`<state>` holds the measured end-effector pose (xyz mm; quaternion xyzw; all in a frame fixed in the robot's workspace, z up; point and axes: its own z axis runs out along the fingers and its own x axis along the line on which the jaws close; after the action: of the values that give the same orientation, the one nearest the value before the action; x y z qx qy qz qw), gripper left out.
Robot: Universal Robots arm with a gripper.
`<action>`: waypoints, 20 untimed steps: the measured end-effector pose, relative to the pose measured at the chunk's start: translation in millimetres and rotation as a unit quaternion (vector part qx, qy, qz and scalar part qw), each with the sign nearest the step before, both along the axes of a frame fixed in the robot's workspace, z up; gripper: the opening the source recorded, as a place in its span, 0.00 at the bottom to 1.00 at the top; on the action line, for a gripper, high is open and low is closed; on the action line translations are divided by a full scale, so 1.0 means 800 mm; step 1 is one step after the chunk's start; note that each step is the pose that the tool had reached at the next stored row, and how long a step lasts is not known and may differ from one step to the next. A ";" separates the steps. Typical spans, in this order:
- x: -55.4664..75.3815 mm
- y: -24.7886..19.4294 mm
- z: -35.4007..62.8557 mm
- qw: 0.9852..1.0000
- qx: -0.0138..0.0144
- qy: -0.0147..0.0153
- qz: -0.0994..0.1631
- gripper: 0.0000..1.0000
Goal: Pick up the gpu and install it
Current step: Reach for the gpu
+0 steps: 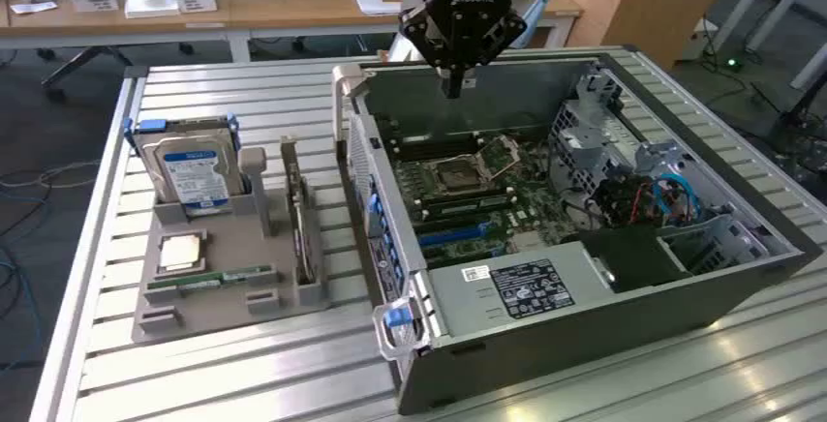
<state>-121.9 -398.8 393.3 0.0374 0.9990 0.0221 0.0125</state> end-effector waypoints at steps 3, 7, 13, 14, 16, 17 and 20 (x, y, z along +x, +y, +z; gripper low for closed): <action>0.000 0.0000 0.000 1.000 0.000 0.000 0.000 0.11; 0.000 0.0000 0.000 1.000 0.000 0.000 0.000 0.11; -0.002 0.0000 0.000 1.000 0.000 0.000 0.000 0.11; -0.003 0.0000 0.000 1.000 0.000 0.000 0.000 0.11; -0.006 0.0000 0.000 1.000 0.000 0.000 0.000 0.11; -0.008 0.0000 0.000 1.000 0.000 0.000 0.000 0.11; -0.014 0.0000 0.000 1.000 0.000 0.000 0.000 0.11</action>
<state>-132.7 -398.8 393.2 0.0374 0.9990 0.0221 0.0125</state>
